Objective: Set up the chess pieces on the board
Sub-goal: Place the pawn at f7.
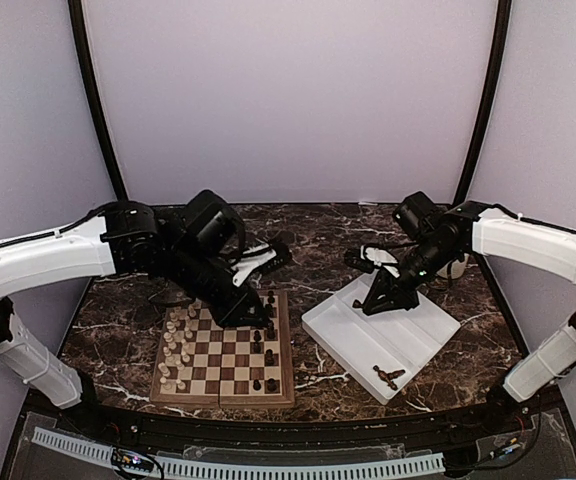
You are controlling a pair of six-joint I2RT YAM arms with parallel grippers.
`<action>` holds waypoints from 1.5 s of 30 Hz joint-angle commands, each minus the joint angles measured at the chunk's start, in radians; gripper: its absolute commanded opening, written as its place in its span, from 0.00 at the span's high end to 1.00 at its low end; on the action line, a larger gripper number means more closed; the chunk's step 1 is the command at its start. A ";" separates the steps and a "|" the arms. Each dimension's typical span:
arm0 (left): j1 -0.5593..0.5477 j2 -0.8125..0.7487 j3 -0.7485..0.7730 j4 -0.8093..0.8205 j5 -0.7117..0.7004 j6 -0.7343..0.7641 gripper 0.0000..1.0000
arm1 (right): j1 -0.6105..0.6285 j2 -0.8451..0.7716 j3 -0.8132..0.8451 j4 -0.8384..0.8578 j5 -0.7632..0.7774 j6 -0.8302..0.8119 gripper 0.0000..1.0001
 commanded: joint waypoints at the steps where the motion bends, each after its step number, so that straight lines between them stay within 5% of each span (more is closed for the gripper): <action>1: -0.078 0.062 -0.032 -0.221 -0.150 0.083 0.93 | -0.004 0.018 0.016 0.013 0.006 0.012 1.00; 45: -0.087 0.286 -0.129 -0.004 -0.306 0.115 0.91 | -0.004 0.040 0.008 0.012 0.011 0.012 1.00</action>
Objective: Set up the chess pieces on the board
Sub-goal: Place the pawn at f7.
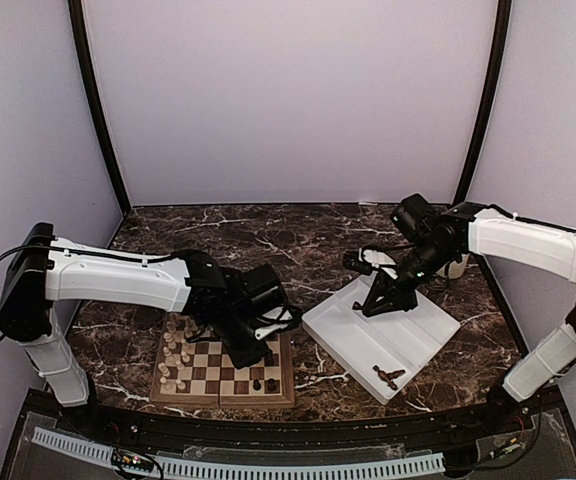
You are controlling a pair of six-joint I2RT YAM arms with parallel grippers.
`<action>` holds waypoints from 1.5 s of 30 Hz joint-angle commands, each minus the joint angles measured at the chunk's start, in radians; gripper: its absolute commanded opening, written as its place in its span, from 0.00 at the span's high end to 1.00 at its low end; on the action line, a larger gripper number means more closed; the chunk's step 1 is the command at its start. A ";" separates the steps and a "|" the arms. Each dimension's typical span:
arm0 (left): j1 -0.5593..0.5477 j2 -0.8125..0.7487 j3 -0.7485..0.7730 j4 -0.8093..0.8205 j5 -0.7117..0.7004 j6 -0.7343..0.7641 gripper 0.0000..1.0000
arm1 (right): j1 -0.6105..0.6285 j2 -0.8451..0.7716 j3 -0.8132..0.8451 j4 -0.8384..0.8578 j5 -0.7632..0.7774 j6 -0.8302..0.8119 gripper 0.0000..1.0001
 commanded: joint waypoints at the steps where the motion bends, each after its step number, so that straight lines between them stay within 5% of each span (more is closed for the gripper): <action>1: 0.008 0.006 -0.014 0.006 -0.005 0.015 0.91 | -0.005 0.014 0.008 0.010 -0.005 0.002 1.00; 19: 0.019 0.037 -0.004 0.005 -0.002 0.026 0.84 | -0.005 0.010 0.005 0.007 -0.001 0.002 1.00; 32: 0.019 0.015 0.015 -0.025 -0.008 0.007 0.67 | -0.004 0.009 0.009 0.002 0.000 0.002 1.00; 40: 0.018 -0.224 0.079 -0.179 0.020 -0.017 0.58 | -0.004 0.013 0.028 -0.008 -0.002 -0.010 1.00; 45: 0.076 -0.300 0.144 0.034 0.043 -0.098 0.38 | 0.031 0.040 0.103 -0.035 0.019 -0.032 1.00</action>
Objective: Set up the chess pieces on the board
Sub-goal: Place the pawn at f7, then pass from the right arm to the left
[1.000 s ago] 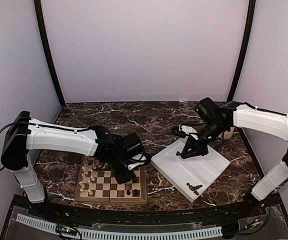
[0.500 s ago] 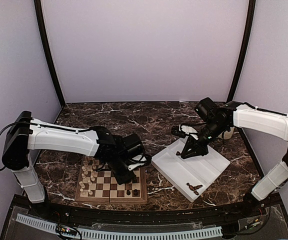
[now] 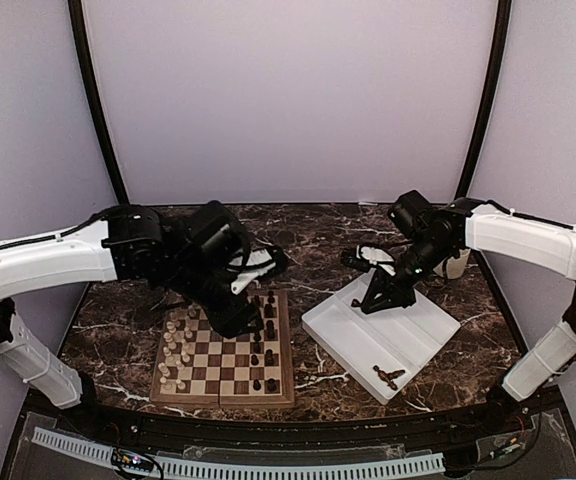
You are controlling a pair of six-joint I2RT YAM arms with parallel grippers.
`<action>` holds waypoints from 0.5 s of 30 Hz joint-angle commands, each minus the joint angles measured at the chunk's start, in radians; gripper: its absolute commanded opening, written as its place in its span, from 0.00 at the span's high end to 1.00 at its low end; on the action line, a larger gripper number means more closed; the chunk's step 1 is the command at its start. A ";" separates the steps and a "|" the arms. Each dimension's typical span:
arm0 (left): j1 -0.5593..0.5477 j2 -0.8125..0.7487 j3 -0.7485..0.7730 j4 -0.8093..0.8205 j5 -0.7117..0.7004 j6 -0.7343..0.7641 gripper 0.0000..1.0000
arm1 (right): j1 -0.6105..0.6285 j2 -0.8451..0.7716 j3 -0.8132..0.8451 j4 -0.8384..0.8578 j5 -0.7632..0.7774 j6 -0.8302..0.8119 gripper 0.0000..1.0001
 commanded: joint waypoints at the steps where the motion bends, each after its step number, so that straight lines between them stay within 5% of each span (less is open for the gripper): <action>1: 0.077 -0.051 0.043 0.192 0.108 -0.136 0.37 | 0.040 0.023 0.094 -0.018 0.024 -0.028 1.00; 7: 0.205 0.050 0.030 0.638 0.379 -0.391 0.37 | 0.116 0.048 0.211 -0.064 0.061 -0.045 1.00; 15: 0.224 0.195 0.021 0.870 0.642 -0.530 0.37 | 0.152 0.087 0.321 -0.076 0.060 -0.032 1.00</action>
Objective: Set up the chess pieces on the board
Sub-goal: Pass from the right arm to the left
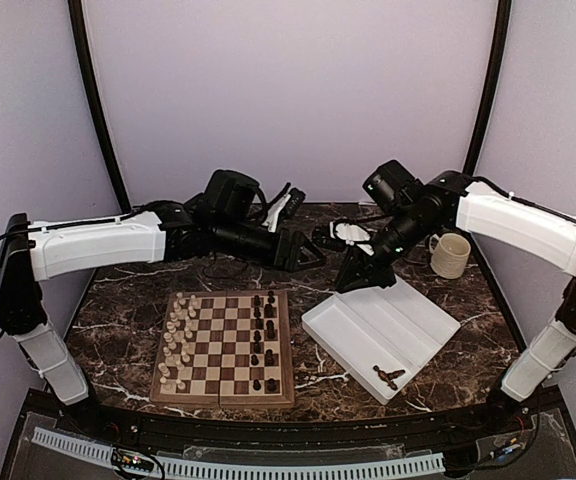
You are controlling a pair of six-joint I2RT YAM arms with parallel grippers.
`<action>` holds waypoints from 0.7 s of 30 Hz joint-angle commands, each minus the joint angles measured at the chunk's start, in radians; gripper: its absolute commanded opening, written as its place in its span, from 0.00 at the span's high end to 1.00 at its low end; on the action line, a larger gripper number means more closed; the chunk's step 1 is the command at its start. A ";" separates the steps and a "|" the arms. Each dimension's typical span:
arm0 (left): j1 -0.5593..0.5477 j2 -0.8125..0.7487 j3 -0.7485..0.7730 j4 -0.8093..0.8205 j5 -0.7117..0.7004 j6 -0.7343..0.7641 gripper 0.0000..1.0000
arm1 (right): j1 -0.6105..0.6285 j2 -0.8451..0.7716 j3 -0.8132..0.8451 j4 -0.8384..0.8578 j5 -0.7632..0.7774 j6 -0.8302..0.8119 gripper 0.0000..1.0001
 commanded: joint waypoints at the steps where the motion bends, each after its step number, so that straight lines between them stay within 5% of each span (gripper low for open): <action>1: 0.001 0.025 -0.022 0.195 0.206 -0.112 0.37 | 0.016 0.032 0.062 -0.021 0.007 0.000 1.00; 21: 0.018 0.083 -0.039 0.195 0.273 -0.140 0.59 | 0.020 0.050 0.108 -0.007 0.029 0.016 1.00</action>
